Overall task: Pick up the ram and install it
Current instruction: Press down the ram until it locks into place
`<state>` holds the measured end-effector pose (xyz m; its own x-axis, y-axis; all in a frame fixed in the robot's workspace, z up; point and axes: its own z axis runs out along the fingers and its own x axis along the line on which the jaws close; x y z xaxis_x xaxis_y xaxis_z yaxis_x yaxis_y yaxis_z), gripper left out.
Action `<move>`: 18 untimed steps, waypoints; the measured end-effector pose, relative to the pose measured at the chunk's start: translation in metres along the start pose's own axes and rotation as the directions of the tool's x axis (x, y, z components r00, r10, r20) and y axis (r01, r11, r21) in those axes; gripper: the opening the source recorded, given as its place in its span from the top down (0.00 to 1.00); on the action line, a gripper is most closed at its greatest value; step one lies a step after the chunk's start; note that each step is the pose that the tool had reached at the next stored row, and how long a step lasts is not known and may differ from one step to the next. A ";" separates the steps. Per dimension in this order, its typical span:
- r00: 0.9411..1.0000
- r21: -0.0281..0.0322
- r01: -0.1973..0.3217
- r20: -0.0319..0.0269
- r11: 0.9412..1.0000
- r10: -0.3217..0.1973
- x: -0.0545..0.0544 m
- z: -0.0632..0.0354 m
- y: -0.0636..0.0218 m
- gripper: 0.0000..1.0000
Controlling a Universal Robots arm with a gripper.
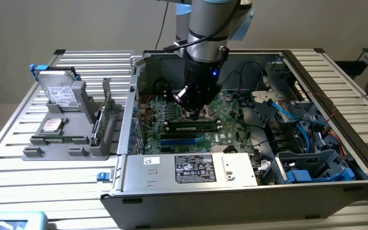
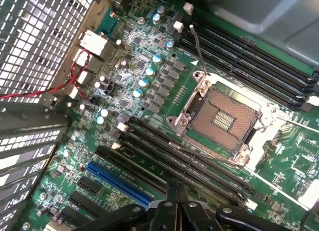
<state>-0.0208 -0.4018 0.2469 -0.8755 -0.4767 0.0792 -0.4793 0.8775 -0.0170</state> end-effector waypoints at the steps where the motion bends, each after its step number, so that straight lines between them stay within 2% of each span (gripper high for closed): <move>1: 1.000 0.002 -0.009 0.001 1.000 0.009 0.000 0.0000 0.0000 0.89; 10: 0.995 0.017 -0.102 0.005 0.995 0.102 0.000 0.0000 0.0000 0.89; 18: 0.983 0.030 -0.183 0.009 0.983 0.183 0.000 0.0000 0.0000 0.89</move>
<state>-0.0208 -0.4018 0.2469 -0.9490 -0.3083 0.0657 -0.3122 0.9481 -0.0608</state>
